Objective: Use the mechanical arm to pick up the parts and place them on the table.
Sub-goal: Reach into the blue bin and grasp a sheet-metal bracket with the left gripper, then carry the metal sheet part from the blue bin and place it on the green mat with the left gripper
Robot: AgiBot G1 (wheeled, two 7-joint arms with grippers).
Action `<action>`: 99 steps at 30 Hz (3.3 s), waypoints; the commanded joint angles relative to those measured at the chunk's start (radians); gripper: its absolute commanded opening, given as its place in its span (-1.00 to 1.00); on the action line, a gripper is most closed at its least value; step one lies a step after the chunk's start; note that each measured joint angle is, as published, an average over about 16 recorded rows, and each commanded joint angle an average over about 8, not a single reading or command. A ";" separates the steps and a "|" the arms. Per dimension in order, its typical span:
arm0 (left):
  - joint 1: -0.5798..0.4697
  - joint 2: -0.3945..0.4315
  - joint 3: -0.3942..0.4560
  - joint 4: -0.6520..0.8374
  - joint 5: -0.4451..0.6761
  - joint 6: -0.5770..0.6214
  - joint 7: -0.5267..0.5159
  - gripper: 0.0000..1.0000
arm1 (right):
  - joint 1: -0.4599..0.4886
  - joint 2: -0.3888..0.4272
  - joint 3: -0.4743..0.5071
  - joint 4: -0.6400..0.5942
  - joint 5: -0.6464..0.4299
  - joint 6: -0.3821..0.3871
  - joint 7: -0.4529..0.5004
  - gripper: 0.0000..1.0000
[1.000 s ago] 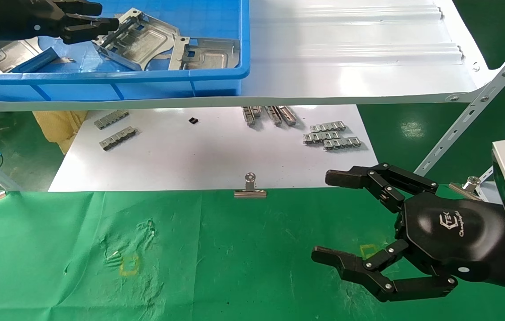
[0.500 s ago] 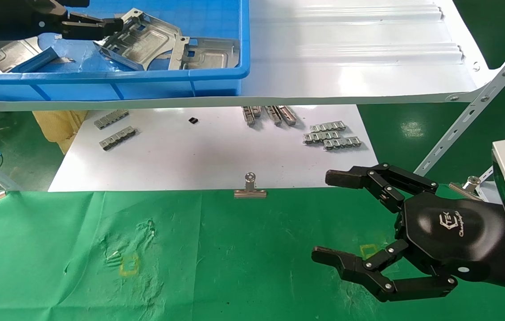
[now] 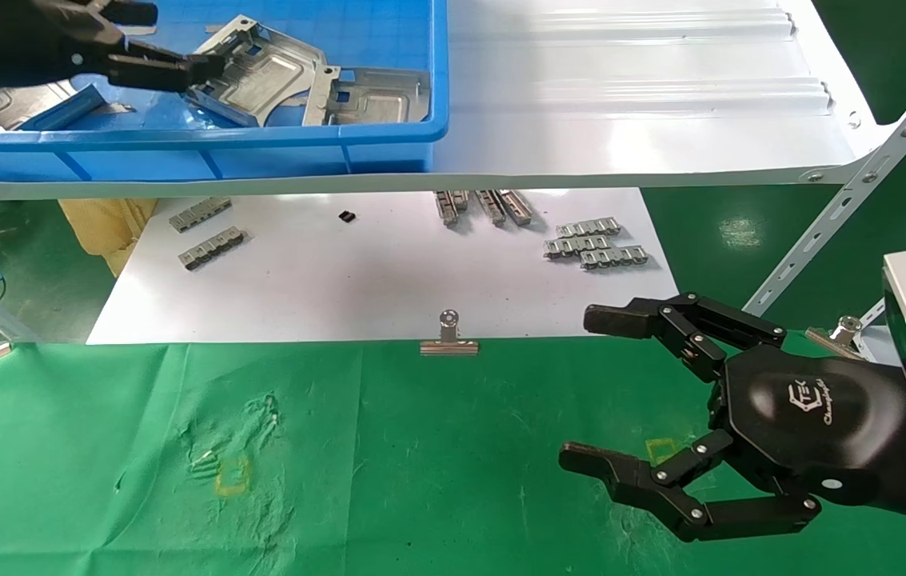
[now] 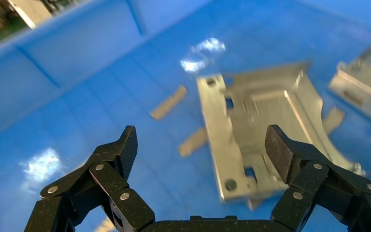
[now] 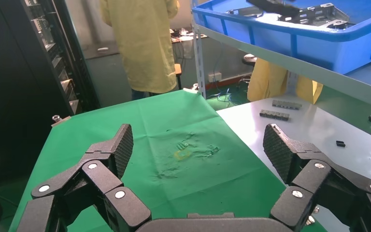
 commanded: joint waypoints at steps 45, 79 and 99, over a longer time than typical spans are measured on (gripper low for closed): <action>-0.004 -0.073 -0.078 -0.045 -0.111 0.155 0.092 -1.00 | 0.000 0.000 0.000 0.000 0.000 0.000 0.000 1.00; 0.265 -0.348 0.123 -0.627 -0.389 0.509 0.388 -1.00 | 0.000 0.000 0.000 0.000 0.000 0.000 0.000 1.00; 0.377 -0.275 0.400 -0.340 -0.249 0.469 0.634 -0.06 | 0.000 0.000 0.000 0.000 0.000 0.000 0.000 1.00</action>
